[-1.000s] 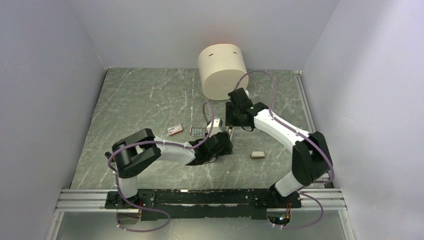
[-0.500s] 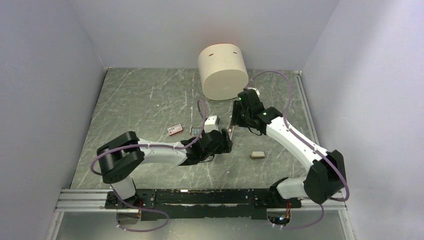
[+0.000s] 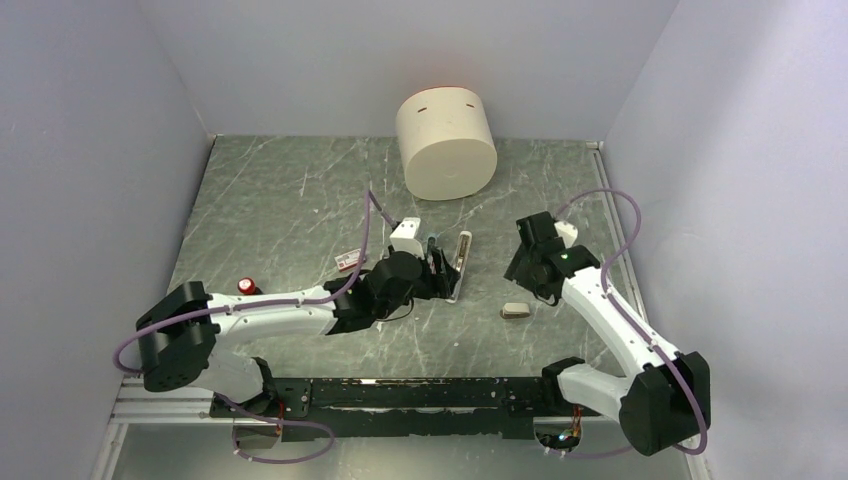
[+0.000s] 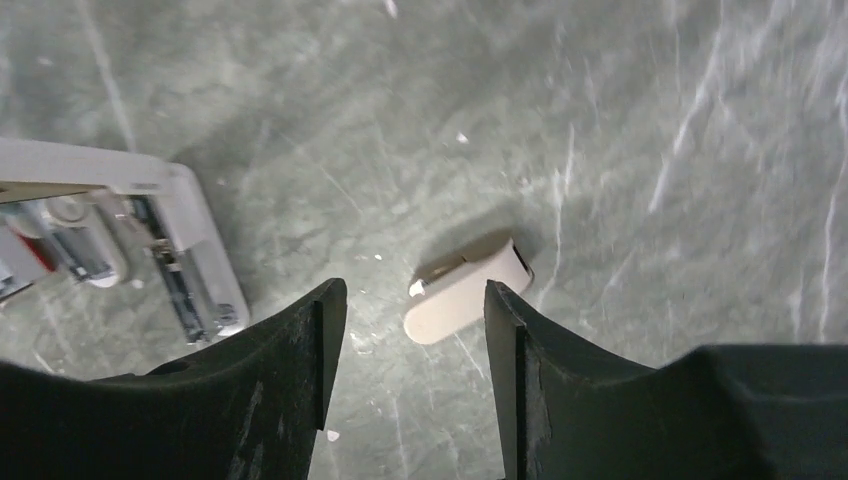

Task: Load the staples into the stapler

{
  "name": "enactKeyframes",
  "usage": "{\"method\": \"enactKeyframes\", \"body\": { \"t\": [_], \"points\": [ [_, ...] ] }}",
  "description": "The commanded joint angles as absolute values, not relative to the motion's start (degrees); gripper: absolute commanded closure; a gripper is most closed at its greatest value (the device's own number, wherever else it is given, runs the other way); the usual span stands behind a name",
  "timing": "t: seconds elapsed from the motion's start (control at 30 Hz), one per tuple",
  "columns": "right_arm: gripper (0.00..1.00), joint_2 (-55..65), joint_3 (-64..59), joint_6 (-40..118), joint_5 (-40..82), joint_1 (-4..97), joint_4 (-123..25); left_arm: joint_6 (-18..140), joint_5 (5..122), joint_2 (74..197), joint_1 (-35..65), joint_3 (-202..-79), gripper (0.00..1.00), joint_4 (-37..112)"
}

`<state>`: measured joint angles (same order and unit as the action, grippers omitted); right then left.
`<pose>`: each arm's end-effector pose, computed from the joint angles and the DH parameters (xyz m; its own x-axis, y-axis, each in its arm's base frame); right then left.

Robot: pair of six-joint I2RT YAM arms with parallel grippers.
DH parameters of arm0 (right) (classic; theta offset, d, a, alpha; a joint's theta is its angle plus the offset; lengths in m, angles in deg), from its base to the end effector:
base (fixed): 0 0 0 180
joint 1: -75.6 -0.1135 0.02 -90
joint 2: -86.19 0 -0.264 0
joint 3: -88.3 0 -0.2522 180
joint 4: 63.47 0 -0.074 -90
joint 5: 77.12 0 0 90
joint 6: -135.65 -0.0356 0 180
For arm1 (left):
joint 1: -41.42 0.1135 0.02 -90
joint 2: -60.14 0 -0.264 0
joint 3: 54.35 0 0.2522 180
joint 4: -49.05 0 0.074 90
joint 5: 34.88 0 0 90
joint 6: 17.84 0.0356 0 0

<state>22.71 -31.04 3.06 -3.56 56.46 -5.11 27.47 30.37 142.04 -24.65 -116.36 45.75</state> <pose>0.1981 0.0581 0.2426 -0.7350 0.4320 -0.5227 0.4235 0.8944 0.1437 0.1425 -0.2843 0.2472 -0.5875 -0.2506 -0.7694 0.3668 0.7651 -0.5292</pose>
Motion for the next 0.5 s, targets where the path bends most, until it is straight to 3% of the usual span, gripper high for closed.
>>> {"method": "enactKeyframes", "body": {
  "t": [0.0,0.47],
  "points": [
    [0.44,24.93,-34.62,-7.31,-3.69,56.95,-1.49,31.47,32.48,141.09,-25.03,-117.65,0.26,43.22],
    [0.43,21.71,-41.66,-21.91,0.36,56.92,-4.62,33.16,35.96,147.50,-24.95,-119.62,0.26,46.25]
  ]
}}
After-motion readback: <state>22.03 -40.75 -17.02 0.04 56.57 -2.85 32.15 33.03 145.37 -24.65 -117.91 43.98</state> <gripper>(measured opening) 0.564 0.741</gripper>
